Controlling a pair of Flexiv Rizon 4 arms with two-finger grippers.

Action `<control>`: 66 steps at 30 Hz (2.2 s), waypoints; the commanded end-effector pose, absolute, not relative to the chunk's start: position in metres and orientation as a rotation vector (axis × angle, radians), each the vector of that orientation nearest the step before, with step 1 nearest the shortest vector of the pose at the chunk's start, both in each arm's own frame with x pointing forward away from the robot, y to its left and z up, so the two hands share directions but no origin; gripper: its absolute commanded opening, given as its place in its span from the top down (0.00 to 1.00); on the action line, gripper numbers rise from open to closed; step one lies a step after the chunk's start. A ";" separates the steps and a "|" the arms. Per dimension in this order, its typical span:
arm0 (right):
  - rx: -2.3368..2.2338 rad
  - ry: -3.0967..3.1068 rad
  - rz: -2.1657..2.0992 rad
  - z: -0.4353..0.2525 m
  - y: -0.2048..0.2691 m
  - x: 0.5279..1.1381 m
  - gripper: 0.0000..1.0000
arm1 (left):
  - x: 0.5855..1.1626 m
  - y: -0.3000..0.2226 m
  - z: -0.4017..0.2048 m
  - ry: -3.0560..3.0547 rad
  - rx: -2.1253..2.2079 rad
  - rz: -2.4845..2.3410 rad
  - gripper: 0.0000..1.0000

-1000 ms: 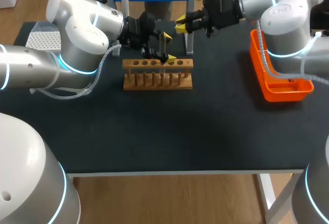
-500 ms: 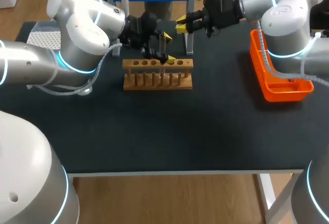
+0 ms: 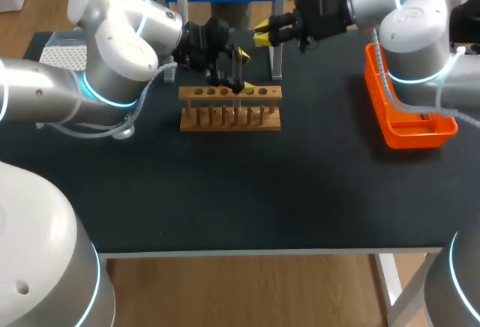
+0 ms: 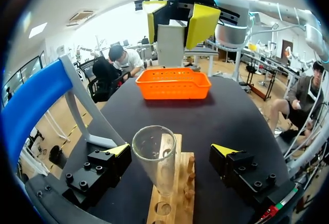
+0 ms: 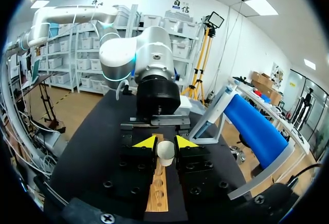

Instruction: Invert the test tube, pick up the pipette, mount the tip to pipette, aspirate from beaker and dispense into the tube, eject the tip, return the pipette, and cap with the stopper.

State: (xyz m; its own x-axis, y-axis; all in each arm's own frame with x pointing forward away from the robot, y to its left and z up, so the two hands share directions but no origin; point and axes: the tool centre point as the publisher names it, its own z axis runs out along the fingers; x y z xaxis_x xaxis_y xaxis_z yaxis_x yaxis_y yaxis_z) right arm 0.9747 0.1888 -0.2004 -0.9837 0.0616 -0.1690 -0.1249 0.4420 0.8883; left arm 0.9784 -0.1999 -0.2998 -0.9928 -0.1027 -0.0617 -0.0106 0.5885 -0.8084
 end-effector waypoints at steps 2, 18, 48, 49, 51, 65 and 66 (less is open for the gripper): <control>-0.067 2.522 1.573 -0.199 0.194 0.976 1.00 | 0.978 -0.199 -0.300 2.714 -0.088 -1.380 0.00; -0.102 2.539 1.583 -0.199 0.213 0.975 1.00 | 0.978 -0.199 -0.300 2.714 -0.088 -1.380 0.00; -0.116 2.568 1.567 -0.207 0.225 0.975 1.00 | 0.978 -0.199 -0.300 2.714 -0.088 -1.380 0.00; -0.116 2.568 1.567 -0.208 0.225 0.975 1.00 | 0.978 -0.199 -0.300 2.714 -0.088 -1.380 0.00; -0.115 2.570 1.568 -0.209 0.226 0.975 1.00 | 0.978 -0.199 -0.300 2.714 -0.088 -1.380 0.00; -0.111 2.579 1.573 -0.214 0.228 0.978 1.00 | 0.978 -0.199 -0.300 2.714 -0.088 -1.380 0.00; -0.111 2.580 1.574 -0.214 0.228 0.978 1.00 | 0.978 -0.199 -0.300 2.714 -0.088 -1.380 0.00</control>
